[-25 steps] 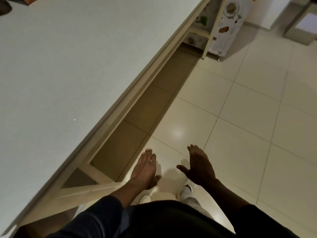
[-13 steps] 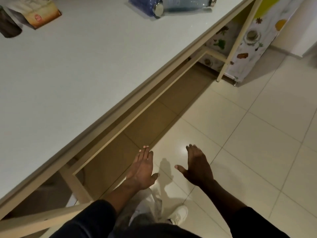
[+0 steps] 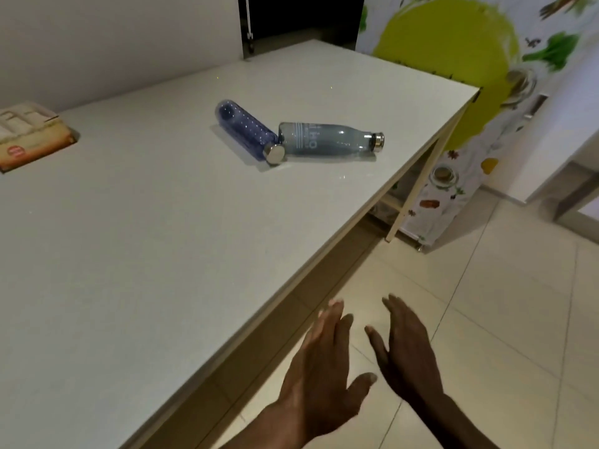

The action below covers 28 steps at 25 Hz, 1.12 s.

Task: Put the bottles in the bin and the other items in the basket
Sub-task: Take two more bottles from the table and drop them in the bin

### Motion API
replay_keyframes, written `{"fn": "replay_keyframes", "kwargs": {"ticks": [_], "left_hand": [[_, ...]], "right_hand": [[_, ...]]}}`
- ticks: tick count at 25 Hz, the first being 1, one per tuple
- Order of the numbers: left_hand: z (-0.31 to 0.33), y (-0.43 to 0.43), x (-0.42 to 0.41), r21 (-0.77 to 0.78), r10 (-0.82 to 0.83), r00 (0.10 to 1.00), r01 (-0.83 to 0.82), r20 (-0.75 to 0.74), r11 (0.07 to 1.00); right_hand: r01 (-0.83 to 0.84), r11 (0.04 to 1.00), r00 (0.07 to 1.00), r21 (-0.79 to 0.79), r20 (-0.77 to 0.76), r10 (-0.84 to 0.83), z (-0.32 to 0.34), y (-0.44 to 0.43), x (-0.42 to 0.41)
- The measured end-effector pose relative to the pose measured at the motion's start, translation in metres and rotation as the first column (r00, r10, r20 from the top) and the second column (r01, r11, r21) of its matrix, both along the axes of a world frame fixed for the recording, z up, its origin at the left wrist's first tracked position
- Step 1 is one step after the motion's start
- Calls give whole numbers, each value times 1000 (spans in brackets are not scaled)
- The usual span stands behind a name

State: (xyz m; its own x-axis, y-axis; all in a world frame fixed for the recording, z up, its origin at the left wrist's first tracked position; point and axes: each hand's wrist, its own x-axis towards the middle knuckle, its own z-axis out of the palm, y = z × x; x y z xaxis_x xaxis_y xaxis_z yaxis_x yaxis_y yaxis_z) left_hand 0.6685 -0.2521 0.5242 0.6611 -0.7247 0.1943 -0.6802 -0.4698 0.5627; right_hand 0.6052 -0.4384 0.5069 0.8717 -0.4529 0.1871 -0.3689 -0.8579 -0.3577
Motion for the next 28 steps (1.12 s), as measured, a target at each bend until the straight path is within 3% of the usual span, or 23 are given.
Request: {"fn": "replay_keyframes", "kwargs": {"ticks": [2,8,16,22,25,28], "left_hand": [[40,-26,42,-74,50,992,-42,113,996],[127,-47,167,-9,274,961,-274,-26,962],[157,-79,326,-2,575,818,-575,25,818],[162,-110,421,68,839,540,-836,-71,544],[159,-118,451,152,899,419,-888,-127,435],[148,-136,466,279,925,380,-890,20,360]], "right_hand": [[-22,999,993,-28,118,26,34,-24,48],[-160,983,920,-94,347,183,113,-59,177],[-318,940,901,-121,271,339,154,-128,324],[-521,842,837,-144,108,536,155,-171,400],[-614,783,776,-99,108,622,145,-174,420],[-643,753,752,-139,70,655,137,-180,433]]}}
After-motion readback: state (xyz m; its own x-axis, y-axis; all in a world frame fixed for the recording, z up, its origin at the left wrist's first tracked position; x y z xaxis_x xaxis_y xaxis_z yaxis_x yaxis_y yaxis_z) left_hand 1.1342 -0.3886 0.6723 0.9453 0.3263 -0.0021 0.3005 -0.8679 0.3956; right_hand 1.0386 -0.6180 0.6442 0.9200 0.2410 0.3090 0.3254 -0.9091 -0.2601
